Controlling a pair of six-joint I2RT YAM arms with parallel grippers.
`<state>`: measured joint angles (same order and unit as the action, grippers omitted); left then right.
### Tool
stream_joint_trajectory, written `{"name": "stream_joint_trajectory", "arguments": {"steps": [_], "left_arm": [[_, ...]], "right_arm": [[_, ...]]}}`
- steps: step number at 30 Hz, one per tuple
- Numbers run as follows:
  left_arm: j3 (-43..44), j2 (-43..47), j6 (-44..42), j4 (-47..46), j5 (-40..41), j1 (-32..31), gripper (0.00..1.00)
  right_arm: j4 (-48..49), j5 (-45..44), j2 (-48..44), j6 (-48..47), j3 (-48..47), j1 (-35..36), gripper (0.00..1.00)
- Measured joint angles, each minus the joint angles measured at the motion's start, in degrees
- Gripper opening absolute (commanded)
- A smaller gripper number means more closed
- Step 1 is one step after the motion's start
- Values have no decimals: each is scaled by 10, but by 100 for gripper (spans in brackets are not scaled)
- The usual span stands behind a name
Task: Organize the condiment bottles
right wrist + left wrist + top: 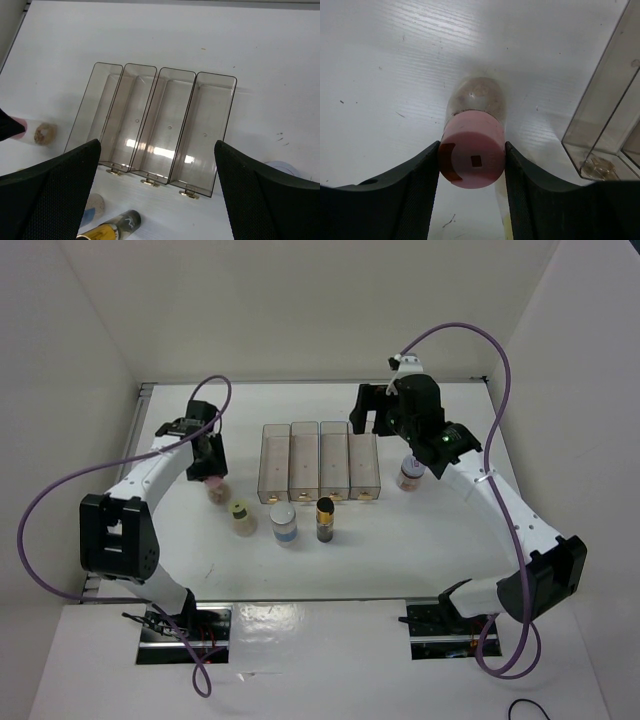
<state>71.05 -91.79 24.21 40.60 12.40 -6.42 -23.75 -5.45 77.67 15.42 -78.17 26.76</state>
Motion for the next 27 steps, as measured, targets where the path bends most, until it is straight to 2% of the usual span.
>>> {"name": "stream_joint_trajectory", "arguments": {"steps": [4,13,22,27], "left_arm": [[58,11,0,33,-2,0,40],[292,12,-3,50,-28,-29,46],[348,-92,-13,51,-43,-110,46],[349,-132,-16,58,-46,-119,47]], "right_arm": [[0,-15,-2,-1,0,0,98],[0,-43,-2,-1,0,-2,98],[2,-39,3,-1,0,-38,98],[2,-35,11,-1,0,-43,98]]}}
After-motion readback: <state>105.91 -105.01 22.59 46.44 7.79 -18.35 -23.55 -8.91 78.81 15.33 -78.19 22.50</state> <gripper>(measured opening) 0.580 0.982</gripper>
